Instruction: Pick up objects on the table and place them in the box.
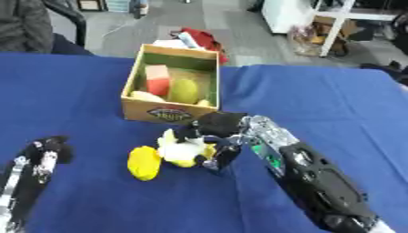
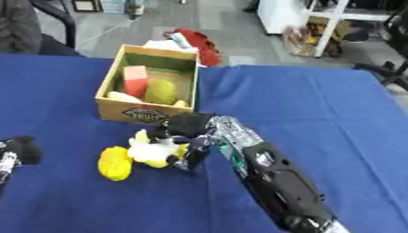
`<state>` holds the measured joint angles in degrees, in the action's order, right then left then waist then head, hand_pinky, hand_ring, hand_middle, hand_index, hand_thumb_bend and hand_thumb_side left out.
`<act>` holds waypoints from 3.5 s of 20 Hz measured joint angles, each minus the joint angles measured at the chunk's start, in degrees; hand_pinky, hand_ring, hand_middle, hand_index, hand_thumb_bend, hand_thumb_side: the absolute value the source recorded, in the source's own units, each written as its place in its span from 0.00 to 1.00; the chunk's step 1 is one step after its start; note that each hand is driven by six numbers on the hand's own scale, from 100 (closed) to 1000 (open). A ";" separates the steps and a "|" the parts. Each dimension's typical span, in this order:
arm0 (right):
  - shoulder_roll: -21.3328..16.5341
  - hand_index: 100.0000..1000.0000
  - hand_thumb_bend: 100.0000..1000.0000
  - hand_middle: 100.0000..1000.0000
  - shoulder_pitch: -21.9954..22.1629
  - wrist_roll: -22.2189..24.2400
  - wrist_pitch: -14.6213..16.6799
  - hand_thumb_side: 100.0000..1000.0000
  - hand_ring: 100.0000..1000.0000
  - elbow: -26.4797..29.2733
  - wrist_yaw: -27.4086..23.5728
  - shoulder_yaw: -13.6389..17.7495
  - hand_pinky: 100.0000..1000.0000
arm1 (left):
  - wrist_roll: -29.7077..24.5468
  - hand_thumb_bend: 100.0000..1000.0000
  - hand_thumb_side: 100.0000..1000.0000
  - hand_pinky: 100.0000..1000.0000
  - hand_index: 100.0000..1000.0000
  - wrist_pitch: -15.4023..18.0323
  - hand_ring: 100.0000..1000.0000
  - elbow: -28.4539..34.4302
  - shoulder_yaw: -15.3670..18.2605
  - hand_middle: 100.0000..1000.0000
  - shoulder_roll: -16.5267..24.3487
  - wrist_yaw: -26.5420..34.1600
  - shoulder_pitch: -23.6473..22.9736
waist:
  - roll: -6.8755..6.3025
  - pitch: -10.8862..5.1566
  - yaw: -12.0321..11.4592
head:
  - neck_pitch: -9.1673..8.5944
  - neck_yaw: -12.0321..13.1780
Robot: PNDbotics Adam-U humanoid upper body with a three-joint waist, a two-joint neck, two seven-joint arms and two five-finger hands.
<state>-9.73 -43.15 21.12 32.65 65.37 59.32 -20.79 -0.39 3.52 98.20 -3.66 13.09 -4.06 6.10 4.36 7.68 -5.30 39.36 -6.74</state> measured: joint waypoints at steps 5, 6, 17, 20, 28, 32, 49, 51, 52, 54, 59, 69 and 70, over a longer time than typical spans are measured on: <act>-2.86 0.55 0.00 0.35 -5.94 2.19 -4.25 0.11 0.52 1.44 -12.68 3.23 0.55 | 0.00 0.00 0.69 0.62 0.71 0.00 0.57 0.00 0.00 0.52 0.00 0.00 0.00 | 0.00 0.00 -0.05 | -0.02 0.11; -3.16 0.56 0.00 0.35 -7.60 2.80 -5.37 0.11 0.53 0.95 -14.51 4.08 0.56 | 0.00 0.00 0.69 0.62 0.71 0.00 0.57 0.00 0.00 0.52 0.00 0.00 0.00 | 0.00 0.00 -0.12 | -0.03 0.10; 3.69 1.00 0.00 1.00 -21.12 -10.50 -15.99 0.05 0.98 -21.78 3.78 17.02 0.88 | -0.60 0.00 0.69 0.62 0.71 -0.01 0.57 0.01 -0.70 0.51 -0.01 0.12 1.34 | -0.28 0.84 -3.35 | -1.20 -1.52; 4.59 1.00 0.00 1.00 -21.38 -17.18 -21.47 0.02 0.98 -22.70 13.15 18.01 0.88 | -0.65 0.00 0.69 0.62 0.71 -0.05 0.57 0.01 -0.71 0.51 -0.01 0.21 1.34 | -0.28 0.84 -3.34 | -1.20 -1.66; 3.85 0.99 0.00 0.94 -19.46 -22.12 -21.62 0.05 0.93 -19.47 17.93 16.14 0.84 | -0.66 0.00 0.69 0.62 0.71 -0.07 0.57 0.01 -0.71 0.51 -0.02 0.24 0.95 | -0.28 0.84 -2.08 | -1.18 -1.51; 0.89 0.95 0.00 0.83 -13.89 -17.18 -13.65 0.02 0.84 -11.08 7.63 11.16 0.79 | -0.56 0.00 0.69 0.62 0.71 -0.01 0.57 0.01 -0.68 0.51 -0.02 0.24 0.77 | -0.28 0.82 -1.43 | -1.16 -1.19; 4.43 1.00 0.00 0.93 -4.43 13.92 -3.31 0.40 0.90 -0.67 -12.07 -5.39 0.80 | -0.30 0.00 0.69 0.62 0.71 0.01 0.56 0.02 -0.34 0.51 -0.01 0.22 0.98 | -0.72 0.84 -0.91 | -1.10 -1.02; 6.20 1.00 0.00 0.92 -4.60 12.65 -2.43 0.39 0.90 -2.90 -8.96 -5.33 0.80 | -0.31 0.00 0.69 0.62 0.71 0.01 0.56 0.02 -0.34 0.51 -0.01 0.22 1.00 | -0.74 0.84 -0.92 | -1.11 -1.05; 6.95 1.00 0.00 0.92 -4.73 11.96 -2.01 0.39 0.90 -3.83 -7.47 -5.26 0.80 | -0.31 0.00 0.69 0.62 0.71 0.01 0.56 0.02 -0.35 0.51 -0.01 0.22 1.00 | -0.74 0.84 -0.93 | -1.11 -1.09; 8.10 0.97 0.00 0.89 -4.76 10.59 -0.99 0.33 0.88 -5.39 -4.74 -5.00 0.79 | -0.34 0.00 0.69 0.62 0.71 0.00 0.56 0.02 -0.35 0.51 -0.01 0.22 1.01 | -0.74 0.84 -0.93 | -1.11 -1.25; 9.68 0.53 0.00 0.46 -4.77 4.92 0.75 0.11 0.69 -7.58 0.30 -4.23 0.68 | -0.41 0.00 0.69 0.62 0.71 -0.07 0.56 0.02 -0.36 0.51 -0.01 0.22 1.04 | -0.74 0.84 -0.96 | -1.12 -1.40; 5.24 0.40 0.00 0.31 -10.18 -10.95 -7.70 0.13 0.57 -6.93 -6.70 2.32 0.61 | -0.41 0.00 0.69 0.62 0.71 -0.07 0.56 0.02 -0.36 0.51 -0.02 0.22 1.04 | -0.74 0.84 -0.97 | -1.12 -1.41; 4.64 0.40 0.00 0.31 -11.09 -11.22 -8.78 0.13 0.57 -6.94 -7.88 3.29 0.61 | -0.41 0.00 0.69 0.62 0.71 -0.07 0.56 0.02 -0.36 0.51 -0.02 0.22 1.03 | -0.74 0.84 -0.99 | -1.12 -1.41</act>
<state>-5.08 -54.24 9.90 23.87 58.44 51.44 -17.51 -0.81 3.46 98.22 -4.02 13.07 -3.84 7.13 3.62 8.52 -6.29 38.24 -8.14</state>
